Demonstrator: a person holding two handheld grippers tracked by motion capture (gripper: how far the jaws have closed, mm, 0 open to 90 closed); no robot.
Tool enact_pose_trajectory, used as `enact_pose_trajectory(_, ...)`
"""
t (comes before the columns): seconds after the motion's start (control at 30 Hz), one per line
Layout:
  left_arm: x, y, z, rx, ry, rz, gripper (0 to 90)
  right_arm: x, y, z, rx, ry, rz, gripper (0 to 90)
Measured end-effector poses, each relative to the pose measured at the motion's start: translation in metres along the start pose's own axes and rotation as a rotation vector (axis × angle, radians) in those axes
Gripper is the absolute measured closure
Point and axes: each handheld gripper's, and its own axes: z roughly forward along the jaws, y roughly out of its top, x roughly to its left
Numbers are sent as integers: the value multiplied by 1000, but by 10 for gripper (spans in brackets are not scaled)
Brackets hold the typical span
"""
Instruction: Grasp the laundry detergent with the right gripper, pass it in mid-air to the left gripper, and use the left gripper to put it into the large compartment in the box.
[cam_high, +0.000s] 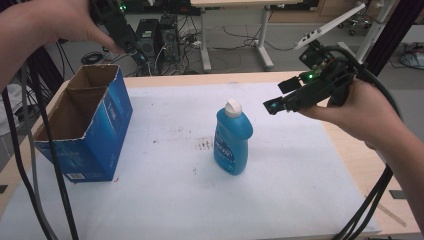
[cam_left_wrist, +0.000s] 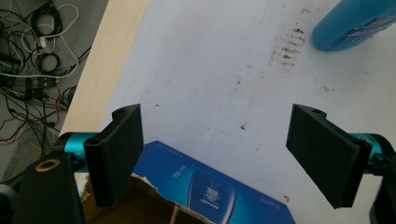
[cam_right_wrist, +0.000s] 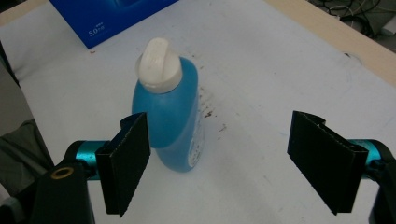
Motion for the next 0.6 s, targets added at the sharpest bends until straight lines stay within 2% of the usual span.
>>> enact_pose_trajectory(0.37, -1, -1, 2, 6, -3, -3, 191, 19, -14, 15, 3, 7, -7, 209)
enact_pose_trajectory(0.6, -2, -1, 2, 4, -4, 0, 191, 31, -22, 31, 14, 5, -20, 209)
